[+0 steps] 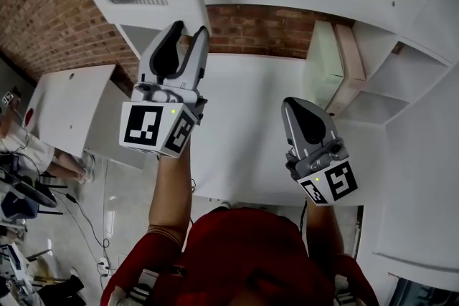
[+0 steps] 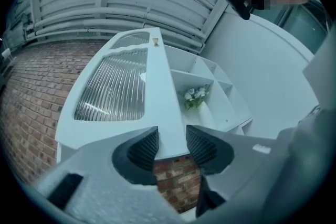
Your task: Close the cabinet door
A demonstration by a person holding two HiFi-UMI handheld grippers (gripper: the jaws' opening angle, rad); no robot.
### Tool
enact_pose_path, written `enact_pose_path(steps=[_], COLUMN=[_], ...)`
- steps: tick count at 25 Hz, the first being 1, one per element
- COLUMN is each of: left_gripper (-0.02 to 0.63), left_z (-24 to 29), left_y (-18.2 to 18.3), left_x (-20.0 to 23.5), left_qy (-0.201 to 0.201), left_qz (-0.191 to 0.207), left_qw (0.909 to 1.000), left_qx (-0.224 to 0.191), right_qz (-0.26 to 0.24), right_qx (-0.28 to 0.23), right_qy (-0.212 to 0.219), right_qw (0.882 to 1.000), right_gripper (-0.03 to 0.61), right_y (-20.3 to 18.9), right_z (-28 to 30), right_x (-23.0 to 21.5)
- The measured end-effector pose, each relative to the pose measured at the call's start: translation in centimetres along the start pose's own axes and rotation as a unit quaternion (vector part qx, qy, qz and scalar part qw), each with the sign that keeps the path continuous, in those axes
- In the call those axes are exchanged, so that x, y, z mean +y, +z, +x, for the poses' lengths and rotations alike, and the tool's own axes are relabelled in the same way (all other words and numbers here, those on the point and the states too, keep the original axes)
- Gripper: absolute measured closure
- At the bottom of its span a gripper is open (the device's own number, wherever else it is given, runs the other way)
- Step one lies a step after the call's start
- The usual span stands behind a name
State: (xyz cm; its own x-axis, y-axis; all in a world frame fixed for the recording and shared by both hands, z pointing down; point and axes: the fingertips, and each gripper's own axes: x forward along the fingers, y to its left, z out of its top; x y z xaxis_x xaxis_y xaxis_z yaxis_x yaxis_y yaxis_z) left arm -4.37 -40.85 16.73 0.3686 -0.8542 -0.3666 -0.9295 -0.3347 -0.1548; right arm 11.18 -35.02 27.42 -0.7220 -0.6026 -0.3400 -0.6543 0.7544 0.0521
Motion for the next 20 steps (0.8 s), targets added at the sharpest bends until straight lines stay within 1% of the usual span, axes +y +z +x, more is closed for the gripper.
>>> enact_pose_path(steps=[4,10,20], left_gripper=[0.454,0.488,0.571], left_z=[0.8,2.1,3.7], left_y=[-0.4,-1.1,-1.7], left_x=[0.2,0.6,1.9], left_qy=[-0.007,-0.022,-0.011], left_qz=[-0.004,-0.007,-0.009], left_qw=[1.0,0.9997,0.9999], left_qx=[-0.004,0.001,-0.009], right_qz=[-0.001,-0.003,-0.003], right_qx=[0.002,0.008,0.015], right_qy=[-0.006,-0.01,-0.029], right_qw=[1.0,1.0,0.999], right_gripper=[0.565,0.565,0.565], right_y=[-0.4,-1.4,-1.9], right_z=[0.6,1.4,1.5], right_x=[-0.4,-0.3,-1.4])
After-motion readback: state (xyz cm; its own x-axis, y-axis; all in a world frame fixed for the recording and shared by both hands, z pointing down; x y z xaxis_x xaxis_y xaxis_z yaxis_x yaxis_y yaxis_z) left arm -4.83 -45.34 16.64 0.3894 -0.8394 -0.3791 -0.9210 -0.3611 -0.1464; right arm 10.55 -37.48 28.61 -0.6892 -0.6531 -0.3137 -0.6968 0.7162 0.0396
